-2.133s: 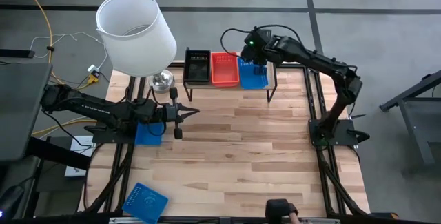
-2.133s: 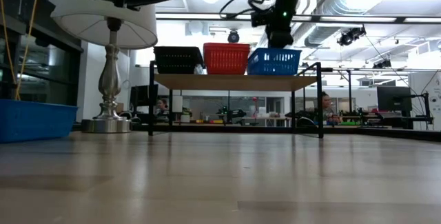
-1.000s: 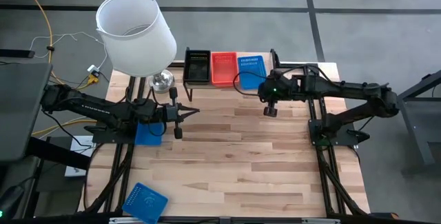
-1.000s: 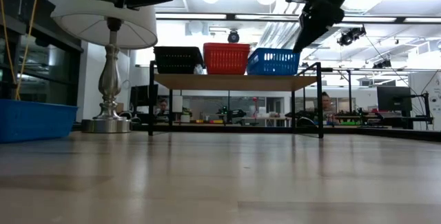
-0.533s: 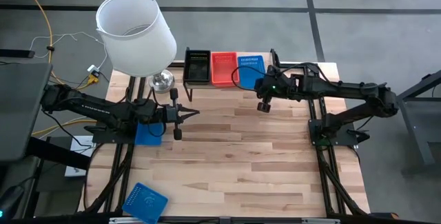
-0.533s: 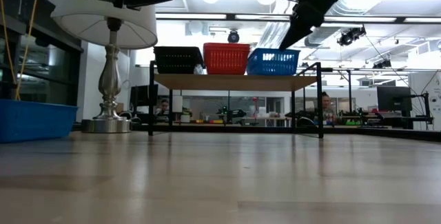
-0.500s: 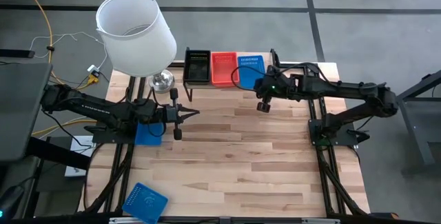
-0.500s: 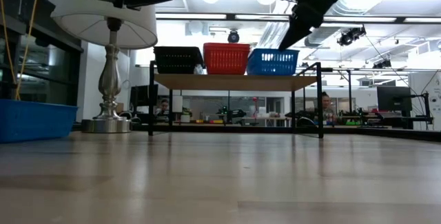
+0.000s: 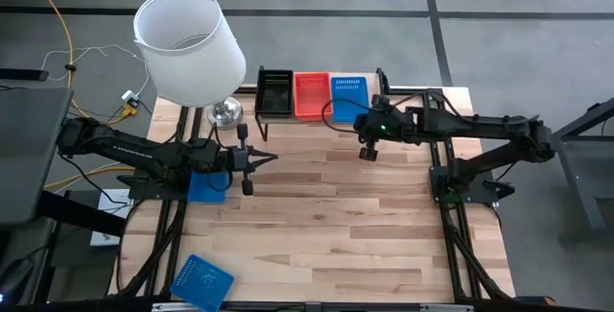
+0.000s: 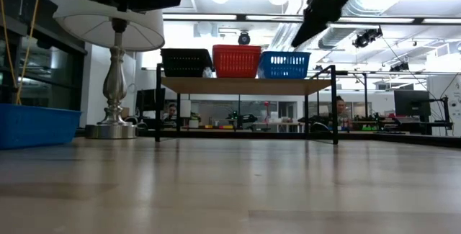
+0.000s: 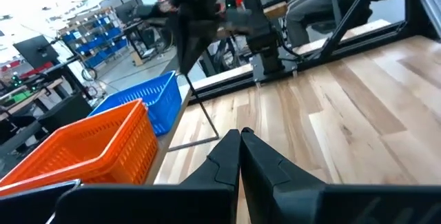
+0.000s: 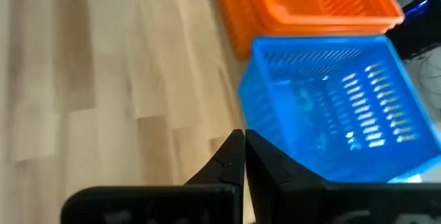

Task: Stack baskets on shelf by color
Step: Stack the top blue bin on top of the blue bin on the shelf

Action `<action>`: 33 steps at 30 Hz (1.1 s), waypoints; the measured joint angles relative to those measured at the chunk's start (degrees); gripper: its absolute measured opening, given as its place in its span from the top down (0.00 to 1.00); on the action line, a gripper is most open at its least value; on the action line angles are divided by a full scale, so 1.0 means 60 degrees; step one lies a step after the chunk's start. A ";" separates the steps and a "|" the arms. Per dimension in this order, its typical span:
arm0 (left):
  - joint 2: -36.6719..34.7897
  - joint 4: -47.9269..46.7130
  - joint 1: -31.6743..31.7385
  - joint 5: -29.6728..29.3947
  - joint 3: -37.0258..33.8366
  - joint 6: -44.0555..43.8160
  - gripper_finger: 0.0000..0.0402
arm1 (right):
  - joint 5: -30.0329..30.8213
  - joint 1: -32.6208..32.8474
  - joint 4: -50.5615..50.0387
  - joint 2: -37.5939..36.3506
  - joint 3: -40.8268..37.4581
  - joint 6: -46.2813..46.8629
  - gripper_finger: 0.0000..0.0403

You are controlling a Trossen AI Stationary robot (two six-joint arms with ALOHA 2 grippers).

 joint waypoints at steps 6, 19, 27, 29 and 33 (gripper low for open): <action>-0.0562 -0.0513 -0.0388 -0.0126 -0.0002 -0.0479 1.00 | -0.0013 0.1248 -0.0881 -0.0382 -0.0019 0.1202 1.00; -0.1847 -0.3273 -0.1853 -0.1184 0.0013 -0.2684 0.77 | 0.0677 0.3104 0.3553 -0.1782 -0.4565 0.2729 1.00; -0.0709 -0.8578 -0.2069 -0.2435 0.2366 -0.6769 0.55 | 0.0713 0.3564 0.8920 -0.1515 -0.6294 0.1596 1.00; -0.0168 -1.0185 -0.1963 -0.2296 0.3104 -0.7948 0.51 | 0.0724 0.3588 0.9274 -0.1386 -0.6232 0.1362 1.00; 0.1096 -1.3338 -0.1768 -0.1565 0.4262 -1.0236 0.49 | 0.0722 0.3587 0.9794 -0.1100 -0.5981 0.1141 1.00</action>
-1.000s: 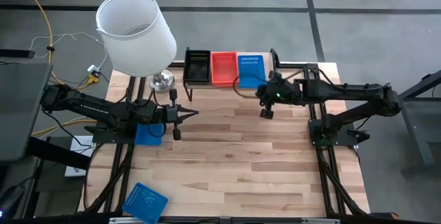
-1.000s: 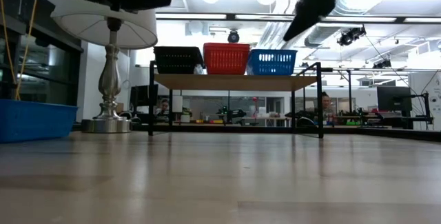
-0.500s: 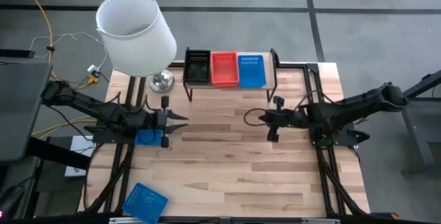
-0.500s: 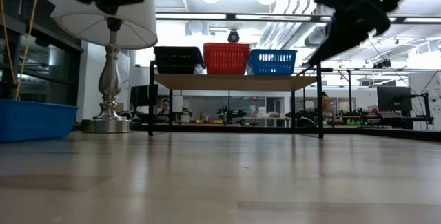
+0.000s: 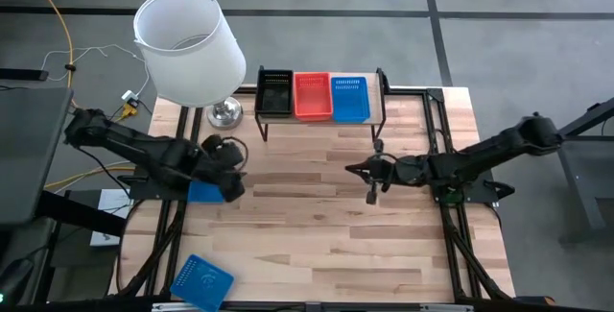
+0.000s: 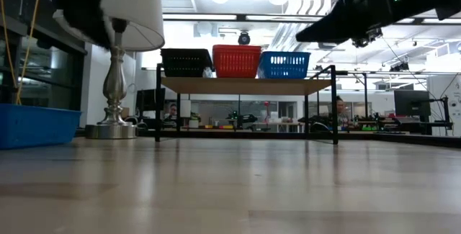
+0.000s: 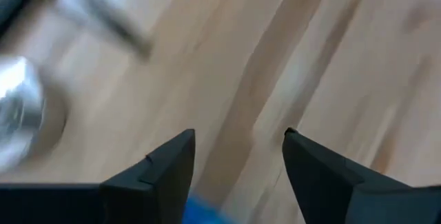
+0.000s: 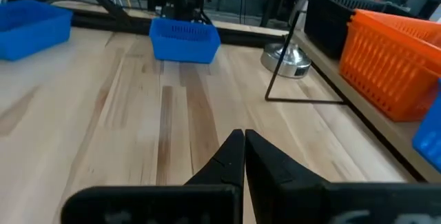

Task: Stack baskets on shelf by color
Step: Stack the top blue bin on top of the blue bin on the shelf

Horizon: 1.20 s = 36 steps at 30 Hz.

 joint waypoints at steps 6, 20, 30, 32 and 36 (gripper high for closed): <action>0.1394 -0.2373 -0.0028 0.1305 0.0189 -0.1827 0.49 | -0.0004 0.0000 0.0209 0.0414 0.0051 0.0147 1.00; 0.2222 -0.2007 -0.0642 0.1303 0.0139 -0.3498 0.49 | -0.0118 0.0007 0.0187 0.0810 0.0054 0.1108 1.00; 0.2175 -0.1998 -0.0970 0.0486 0.0085 -0.5831 0.49 | -0.0204 0.0007 0.0173 0.0844 0.0054 0.1333 1.00; 0.2175 -0.1988 -0.0986 0.0539 -0.0161 -0.6225 0.49 | -0.0235 0.0007 0.0171 0.0844 0.0051 0.1333 1.00; 0.2175 -0.1860 -0.0982 0.0995 -0.0917 -0.6857 0.49 | -0.0280 0.0007 0.0161 0.0844 0.0054 0.1286 1.00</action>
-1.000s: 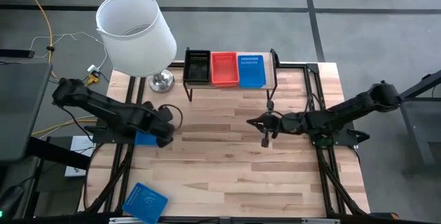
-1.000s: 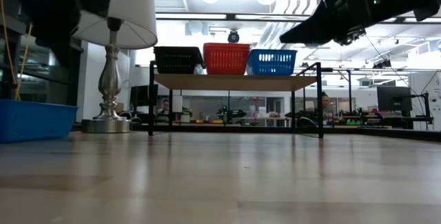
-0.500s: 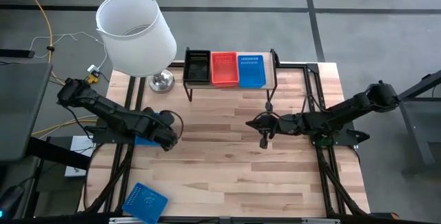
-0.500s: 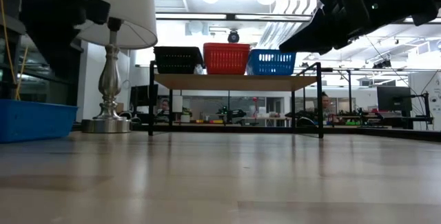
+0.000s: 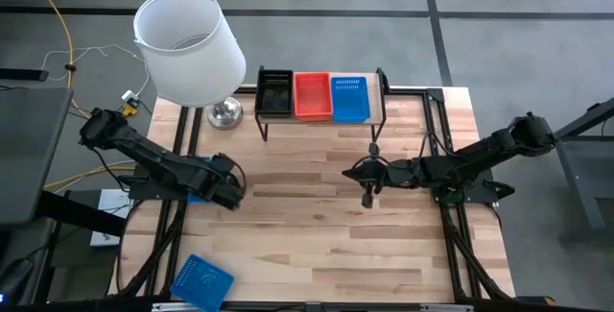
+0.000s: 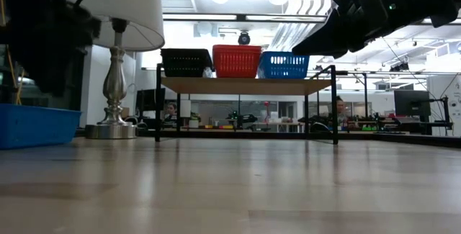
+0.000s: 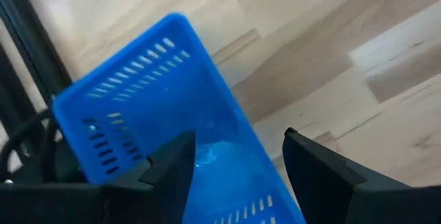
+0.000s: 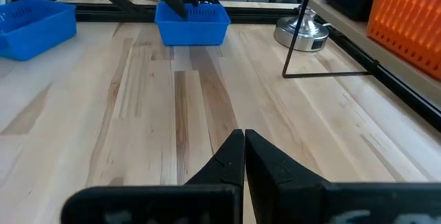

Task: Stack baskets on shelf by color
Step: Stack the top blue bin on top of the blue bin on the shelf

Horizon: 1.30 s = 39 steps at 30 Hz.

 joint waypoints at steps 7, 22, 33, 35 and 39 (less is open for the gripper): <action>0.0000 0.1194 0.0023 -0.0128 -0.0666 0.0025 0.49 | -0.0014 0.0000 -0.0015 0.0000 0.0000 -0.0029 1.00; 0.0000 0.2642 0.0719 0.0010 -0.1658 0.0439 0.49 | -0.0117 0.0000 -0.0015 0.0000 -0.0002 -0.0020 1.00; 0.0000 0.3338 0.1347 0.0101 -0.1743 0.1997 0.79 | -0.0113 0.0004 -0.0060 0.0000 -0.0001 0.0078 1.00; 0.0000 0.3609 0.1411 0.0144 -0.1724 0.2545 0.89 | -0.0109 0.0004 -0.0115 0.0000 0.0000 -0.0016 1.00; 0.0000 0.4024 0.1415 0.0312 -0.1468 0.3420 0.98 | -0.0109 0.0000 -0.0165 0.0000 0.0000 -0.0015 1.00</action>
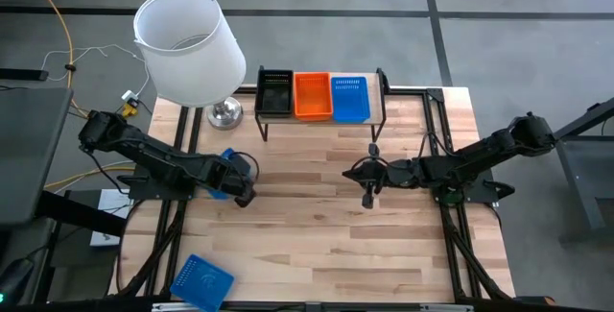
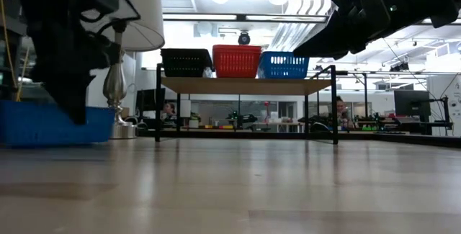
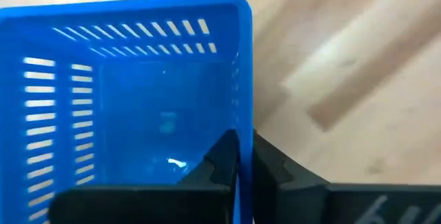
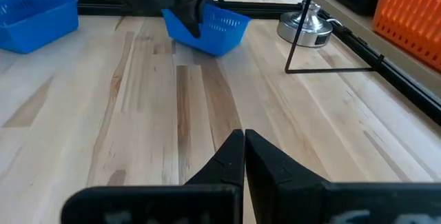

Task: Stack baskets on shelf by color
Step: Stack the top blue bin on top of the blue bin on the shelf

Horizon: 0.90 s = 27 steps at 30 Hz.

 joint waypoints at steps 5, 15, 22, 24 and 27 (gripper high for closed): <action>0.0000 0.0100 -0.0480 0.0233 0.0883 0.0845 0.99 | -0.0066 0.0041 0.0020 0.0000 -0.0001 0.0305 1.00; 0.0000 0.0057 -0.2290 0.0135 0.3650 0.4258 1.00 | 0.0188 0.0499 0.0215 0.0000 0.0000 -0.0524 1.00; 0.0000 -0.0279 -0.2746 -0.1494 0.5655 0.7754 1.00 | 0.0877 0.0678 0.0222 0.0000 0.0000 -0.0795 1.00; 0.0000 -0.0272 -0.2596 -0.2140 0.6178 0.8723 1.00 | 0.0885 0.0678 0.0222 0.0000 0.0000 -0.0918 1.00; 0.0002 -0.0084 -0.2151 -0.3110 0.6813 1.0531 1.00 | 0.0897 0.0678 0.0226 0.0000 -0.0002 -0.0945 1.00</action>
